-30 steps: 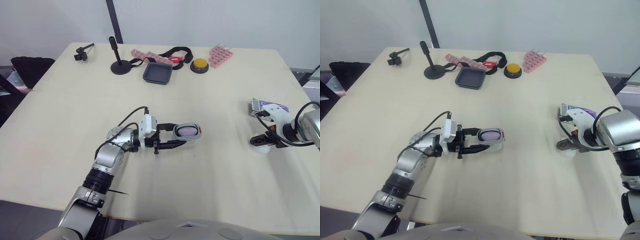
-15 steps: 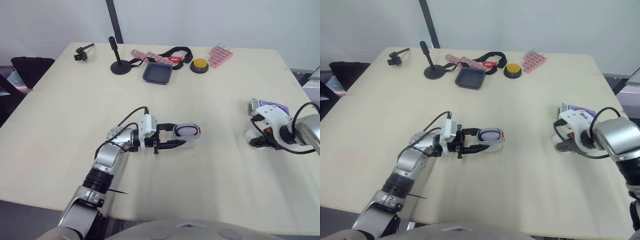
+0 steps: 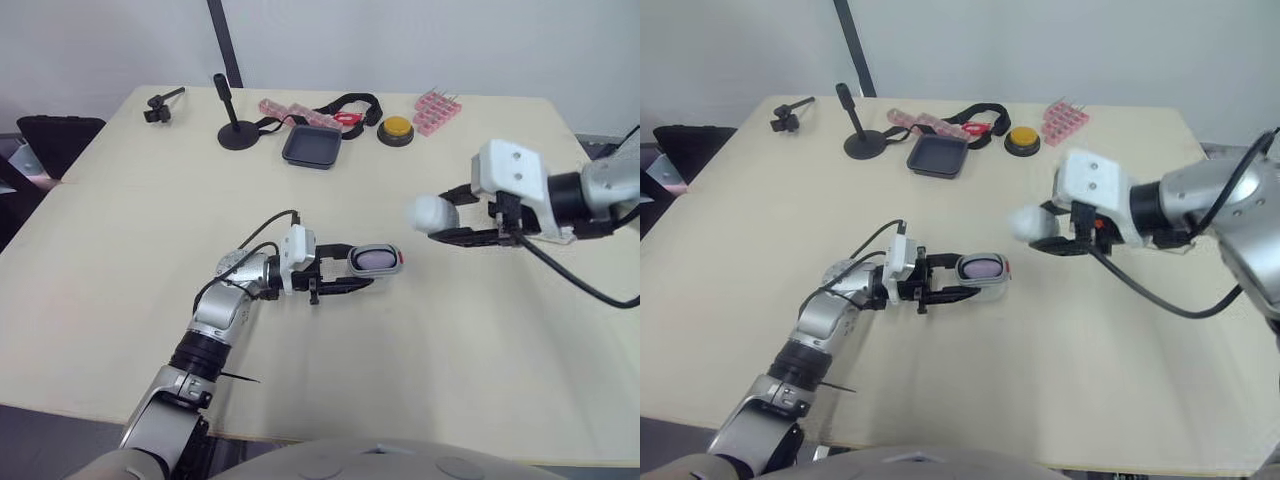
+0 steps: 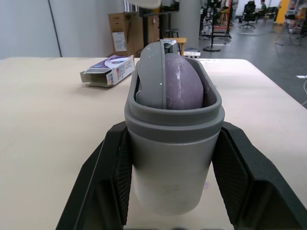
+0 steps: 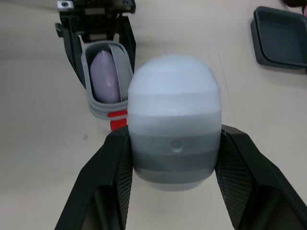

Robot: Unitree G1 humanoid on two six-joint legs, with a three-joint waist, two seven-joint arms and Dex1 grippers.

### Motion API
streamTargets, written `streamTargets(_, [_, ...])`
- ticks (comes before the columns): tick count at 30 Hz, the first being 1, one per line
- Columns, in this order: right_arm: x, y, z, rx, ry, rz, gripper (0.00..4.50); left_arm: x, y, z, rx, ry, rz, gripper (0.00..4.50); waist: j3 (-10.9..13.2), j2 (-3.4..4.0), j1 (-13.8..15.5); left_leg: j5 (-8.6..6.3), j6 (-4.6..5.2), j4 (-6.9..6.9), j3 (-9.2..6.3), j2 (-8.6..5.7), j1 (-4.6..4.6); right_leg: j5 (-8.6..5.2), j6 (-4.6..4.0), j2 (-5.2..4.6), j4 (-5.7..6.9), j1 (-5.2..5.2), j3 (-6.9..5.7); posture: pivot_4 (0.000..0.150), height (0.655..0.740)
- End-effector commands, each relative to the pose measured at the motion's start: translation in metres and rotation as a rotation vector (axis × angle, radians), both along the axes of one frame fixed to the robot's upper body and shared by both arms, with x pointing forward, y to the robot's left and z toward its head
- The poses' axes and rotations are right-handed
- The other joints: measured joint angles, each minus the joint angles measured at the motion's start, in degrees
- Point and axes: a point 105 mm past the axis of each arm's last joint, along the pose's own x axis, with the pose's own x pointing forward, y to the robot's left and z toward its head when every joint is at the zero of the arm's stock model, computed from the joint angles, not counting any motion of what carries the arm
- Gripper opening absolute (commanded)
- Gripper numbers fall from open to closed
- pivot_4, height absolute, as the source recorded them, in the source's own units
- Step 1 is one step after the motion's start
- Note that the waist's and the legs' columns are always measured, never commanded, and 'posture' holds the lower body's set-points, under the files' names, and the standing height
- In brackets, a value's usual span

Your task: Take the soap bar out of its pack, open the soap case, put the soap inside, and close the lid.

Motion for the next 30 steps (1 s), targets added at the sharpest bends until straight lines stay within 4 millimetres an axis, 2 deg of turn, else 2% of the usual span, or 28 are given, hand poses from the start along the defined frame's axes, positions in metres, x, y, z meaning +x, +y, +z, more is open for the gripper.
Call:
streamTargets(1, [0.000,0.010,-0.001,-0.072,0.036,0.063,1.94,0.004,-0.007,0.010,-0.017,-0.061,-0.011,1.87,0.00,-0.01,-0.23,0.01,0.01,0.01,-0.01,0.00,-0.02,0.00,0.00,0.01,0.00,0.00,-0.01,0.150,0.7400])
streamTargets(8, [0.008,0.021,-0.013,-0.198,0.063,0.114,1.94,0.002,-0.017,0.006,0.027,-0.076,-0.062,1.87,0.01,-0.01,-0.16,0.05,-0.05,0.08,0.00,0.01,-0.08,0.00,0.01,-0.01,0.07,-0.05,-0.01,0.150,0.7400])
streamTargets(14, [0.011,0.032,-0.016,-0.226,0.109,0.067,1.94,0.004,-0.025,0.005,0.038,-0.075,-0.065,1.87,0.01,-0.01,0.01,0.10,-0.14,0.21,0.00,0.02,-0.19,0.01,0.01,-0.01,0.16,-0.13,-0.02,0.150,0.7400])
streamTargets(26, [0.001,0.032,-0.024,-0.264,0.169,0.023,1.94,0.014,-0.029,0.007,0.041,-0.097,-0.004,1.87,0.01,-0.01,0.16,0.11,-0.16,0.27,0.00,0.02,-0.24,0.14,0.25,-0.01,0.17,-0.12,-0.04,0.150,0.7400])
streamTargets(30, [-0.003,0.032,-0.034,-0.292,0.188,0.036,1.94,0.014,-0.031,0.006,0.036,-0.096,-0.005,1.87,0.00,-0.01,0.15,0.11,-0.16,0.27,0.00,0.02,-0.23,0.15,0.26,-0.01,0.18,-0.12,-0.03,0.150,0.7400])
